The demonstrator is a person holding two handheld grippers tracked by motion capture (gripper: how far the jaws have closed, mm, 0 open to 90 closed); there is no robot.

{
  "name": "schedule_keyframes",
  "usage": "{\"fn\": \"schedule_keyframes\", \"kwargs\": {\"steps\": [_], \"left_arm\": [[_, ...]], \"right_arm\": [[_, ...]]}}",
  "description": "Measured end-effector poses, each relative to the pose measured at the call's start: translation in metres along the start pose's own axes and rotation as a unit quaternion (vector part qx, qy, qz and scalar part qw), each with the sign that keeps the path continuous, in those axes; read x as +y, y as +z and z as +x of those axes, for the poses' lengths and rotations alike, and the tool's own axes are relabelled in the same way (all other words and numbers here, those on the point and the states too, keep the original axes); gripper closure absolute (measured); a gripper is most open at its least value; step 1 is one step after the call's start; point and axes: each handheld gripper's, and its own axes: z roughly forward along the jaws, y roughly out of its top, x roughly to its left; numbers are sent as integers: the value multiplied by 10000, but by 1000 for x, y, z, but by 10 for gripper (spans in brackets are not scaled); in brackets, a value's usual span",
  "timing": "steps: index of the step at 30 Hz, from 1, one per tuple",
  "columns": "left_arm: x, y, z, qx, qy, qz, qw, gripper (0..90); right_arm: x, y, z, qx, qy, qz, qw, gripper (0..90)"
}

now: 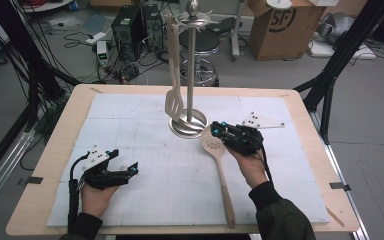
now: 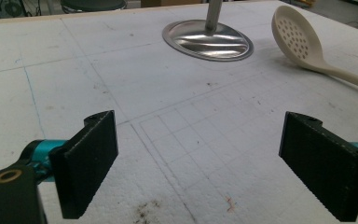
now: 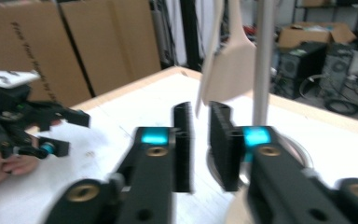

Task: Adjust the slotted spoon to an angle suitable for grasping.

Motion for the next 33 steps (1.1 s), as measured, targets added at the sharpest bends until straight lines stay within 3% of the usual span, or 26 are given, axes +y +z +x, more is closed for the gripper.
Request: {"fn": "schedule_keyframes", "kwargs": {"steps": [2, 9, 16, 21, 26, 28, 33], "left_arm": [[0, 0, 0, -2, 10, 5, 10000, 122], [0, 0, 0, 5, -4, -8, 10000, 121], [0, 0, 0, -9, 5, -2, 10000, 122], [0, 0, -1, -8, 6, 4, 10000, 121], [0, 1, -1, -7, 9, 7, 10000, 122], [0, 1, 0, -2, 5, 14, 10000, 121], [0, 1, 0, -5, 9, 10, 10000, 122]], "right_arm": [[-2, 1, -2, -46, 92, 178, 9998, 898], [-9, 7, -6, 18, 362, 642, 9973, 898], [-26, 6, -10, -32, 458, 720, 9964, 899], [-36, 8, -13, -151, 658, 1008, 9926, 900], [-43, 10, -15, -46, 753, 1147, 9905, 900], [-46, 12, -14, 101, 733, 1223, 9897, 900], [-56, 17, -18, 334, 851, 1464, 9850, 900]]}}
